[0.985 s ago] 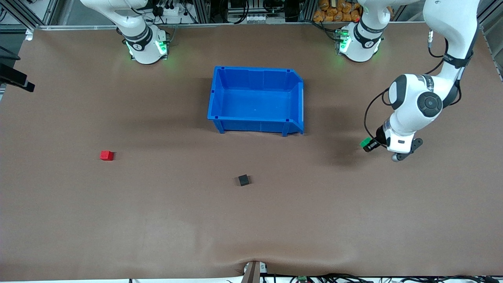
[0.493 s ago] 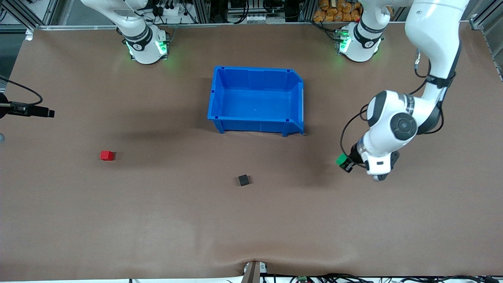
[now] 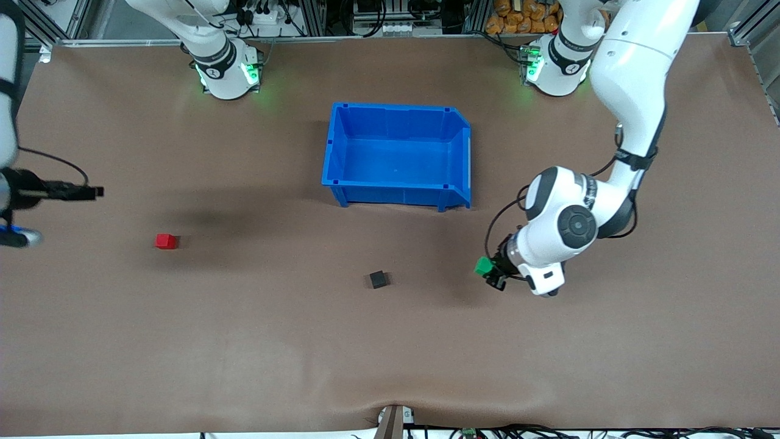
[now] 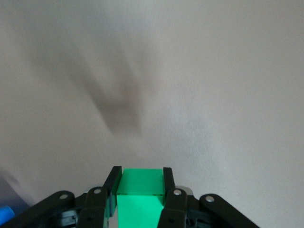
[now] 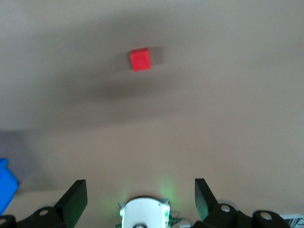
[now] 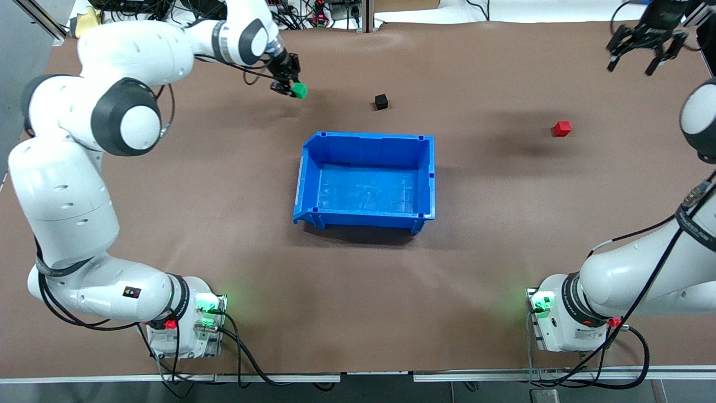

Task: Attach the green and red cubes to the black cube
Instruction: 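Carry the green cube with the left gripper toward the black cube, then set the green cube against the black cube while the right gripper grasps red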

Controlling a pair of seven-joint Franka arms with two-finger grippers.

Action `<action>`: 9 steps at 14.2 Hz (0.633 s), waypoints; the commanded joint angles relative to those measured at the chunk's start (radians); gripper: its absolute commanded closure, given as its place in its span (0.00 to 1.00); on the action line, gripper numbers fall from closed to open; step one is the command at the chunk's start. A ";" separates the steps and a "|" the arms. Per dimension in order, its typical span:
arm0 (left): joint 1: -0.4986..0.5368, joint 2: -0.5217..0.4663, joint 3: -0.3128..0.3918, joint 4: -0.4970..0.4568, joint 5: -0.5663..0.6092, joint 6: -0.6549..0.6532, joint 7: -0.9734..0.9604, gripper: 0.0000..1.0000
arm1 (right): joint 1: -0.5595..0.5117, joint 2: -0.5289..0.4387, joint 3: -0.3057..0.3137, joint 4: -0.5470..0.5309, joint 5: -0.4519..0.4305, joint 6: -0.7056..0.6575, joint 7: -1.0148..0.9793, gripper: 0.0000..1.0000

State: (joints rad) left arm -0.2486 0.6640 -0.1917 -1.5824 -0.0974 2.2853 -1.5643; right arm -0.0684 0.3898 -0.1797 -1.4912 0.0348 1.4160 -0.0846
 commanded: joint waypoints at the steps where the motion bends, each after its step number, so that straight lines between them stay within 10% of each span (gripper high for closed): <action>1: -0.060 0.094 0.006 0.137 -0.024 -0.023 -0.191 1.00 | -0.008 0.116 0.003 0.028 0.001 0.070 0.040 0.00; 9: -0.190 0.238 0.018 0.246 -0.024 0.126 -0.491 1.00 | 0.006 0.285 0.006 -0.027 0.013 0.387 0.052 0.00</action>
State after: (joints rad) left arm -0.3896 0.8457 -0.1915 -1.4192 -0.1054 2.3864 -1.9879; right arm -0.0659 0.6688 -0.1775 -1.4934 0.0355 1.7431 -0.0475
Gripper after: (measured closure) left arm 0.608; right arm 0.000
